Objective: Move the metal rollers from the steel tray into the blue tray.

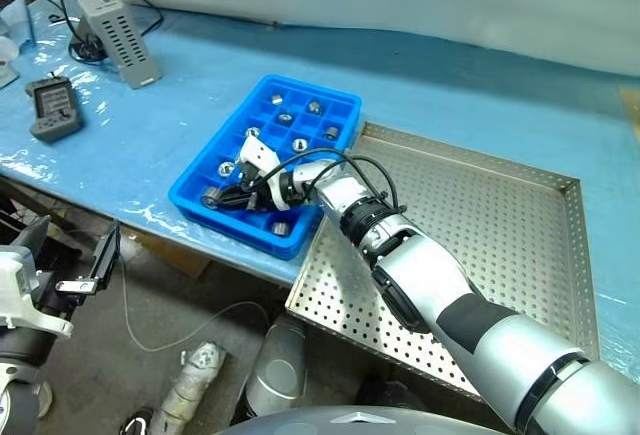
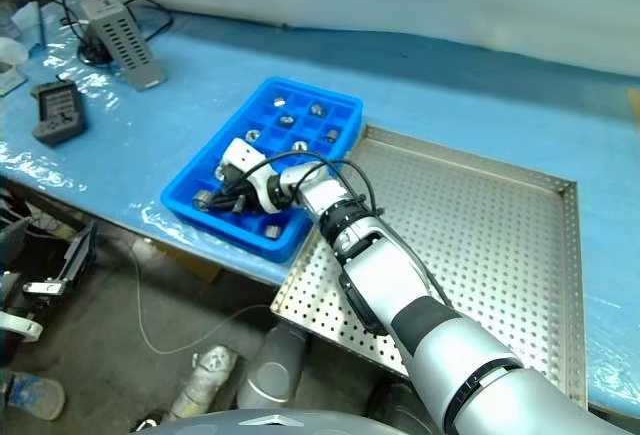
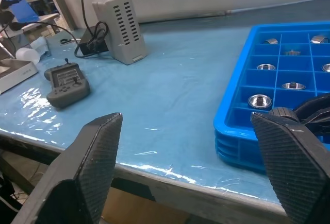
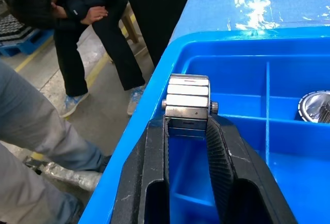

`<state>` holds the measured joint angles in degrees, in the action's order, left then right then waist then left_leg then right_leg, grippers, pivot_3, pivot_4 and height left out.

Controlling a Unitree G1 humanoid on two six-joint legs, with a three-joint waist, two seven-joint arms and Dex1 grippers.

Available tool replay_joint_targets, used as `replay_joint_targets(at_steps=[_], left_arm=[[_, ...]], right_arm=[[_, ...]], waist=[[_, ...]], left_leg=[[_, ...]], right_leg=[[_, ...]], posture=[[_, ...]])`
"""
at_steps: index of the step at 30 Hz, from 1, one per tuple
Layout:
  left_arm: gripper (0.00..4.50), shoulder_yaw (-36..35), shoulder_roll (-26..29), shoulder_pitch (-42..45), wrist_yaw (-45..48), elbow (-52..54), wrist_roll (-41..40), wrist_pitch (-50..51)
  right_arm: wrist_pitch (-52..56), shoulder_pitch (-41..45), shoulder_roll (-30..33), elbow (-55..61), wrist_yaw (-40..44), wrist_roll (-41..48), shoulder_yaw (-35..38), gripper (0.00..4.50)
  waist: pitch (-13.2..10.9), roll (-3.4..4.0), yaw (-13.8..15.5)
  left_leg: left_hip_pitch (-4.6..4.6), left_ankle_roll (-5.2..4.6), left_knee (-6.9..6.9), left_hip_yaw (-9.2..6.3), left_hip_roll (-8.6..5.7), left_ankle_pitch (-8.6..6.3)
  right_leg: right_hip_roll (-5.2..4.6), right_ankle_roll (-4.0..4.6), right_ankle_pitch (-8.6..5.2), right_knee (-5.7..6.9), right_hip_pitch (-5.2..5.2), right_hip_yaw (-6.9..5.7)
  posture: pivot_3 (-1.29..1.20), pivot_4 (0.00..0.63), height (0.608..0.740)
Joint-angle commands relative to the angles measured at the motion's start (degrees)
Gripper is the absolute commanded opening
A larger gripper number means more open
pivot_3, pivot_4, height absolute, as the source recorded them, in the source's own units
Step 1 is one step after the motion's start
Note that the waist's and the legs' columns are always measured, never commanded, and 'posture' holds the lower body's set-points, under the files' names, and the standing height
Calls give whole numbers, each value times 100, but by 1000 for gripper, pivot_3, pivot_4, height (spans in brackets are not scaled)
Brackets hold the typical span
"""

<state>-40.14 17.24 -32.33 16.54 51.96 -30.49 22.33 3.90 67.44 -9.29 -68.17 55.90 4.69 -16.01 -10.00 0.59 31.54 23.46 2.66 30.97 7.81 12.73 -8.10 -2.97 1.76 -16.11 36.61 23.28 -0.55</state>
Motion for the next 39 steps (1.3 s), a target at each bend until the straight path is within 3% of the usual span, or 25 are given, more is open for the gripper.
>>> replay_joint_targets(at_steps=[1, 6, 11, 19, 22, 26, 33, 39], left_arm=[[4271, 57, 101, 57, -28, 144, 40, -124], [4271, 169, 339, 331, 31, -38, 16, -64], [4271, 332, 699, 850, 152, -436, 1, -15], [4271, 955, 1268, 1980, 512, -1346, 58, -11], [4271, 1403, 1462, 2643, 749, -1841, 103, -44], [4271, 2069, 1528, 3438, 1110, -2578, 307, -221], [4271, 3257, 915, 5047, 1461, -4150, 791, -726], [4271, 3795, 81, 5982, 1530, -5302, 1133, -1285]], right_arm=[[-308, 428, -1271, 26, 9, -85, 16, 959], [-201, 496, -1117, 153, 316, 45, 191, 2676], [-233, 523, -878, 305, 271, 93, 371, 2676], [38, 692, -181, 829, 143, 464, 1031, 2676], [359, 587, 262, 1492, 272, 725, 1316, 2676], [766, -180, 859, 2935, 146, 732, 1303, 2676], [1944, -1701, 1979, 4847, -902, 703, 1595, 2676], [2679, -2328, 2307, 5693, -2060, 620, 1934, 2676]], waist=[[0, -1, 33], [0, 0, 76], [0, 1, 43], [1, 2, -273], [3, -2, -496], [16, -19, -828], [24, -34, -1669], [25, -35, -2334]], left_leg=[[-4, 0, -2, 0, -2, 0], [-17, 3, -5, -2, -1, -1], [-25, 8, -5, -2, -1, -2], [-26, 21, 4, -2, 3, 1], [-24, 28, 12, -1, 5, 5], [-23, 30, 35, 20, -4, 7], [29, 56, 126, 44, -1, 24], [24, 62, 134, 53, 0, 29]], right_leg=[[1, 0, 0, 2, 0, 4], [16, 0, 0, 4, 0, 23], [41, 0, 2, 10, 2, 44], [56, -12, 23, 20, 4, 46], [60, 3, 39, 27, 4, 44], [52, -6, 60, 25, -10, 44], [54, -7, 89, 72, 13, 29], [54, 3, 112, 78, 21, 34]], posture=[[799, 150, 740], [748, 150, 740], [677, 150, 740], [510, 150, 740], [412, 150, 740], [302, 150, 740], [111, 150, 740], [44, 150, 740]])
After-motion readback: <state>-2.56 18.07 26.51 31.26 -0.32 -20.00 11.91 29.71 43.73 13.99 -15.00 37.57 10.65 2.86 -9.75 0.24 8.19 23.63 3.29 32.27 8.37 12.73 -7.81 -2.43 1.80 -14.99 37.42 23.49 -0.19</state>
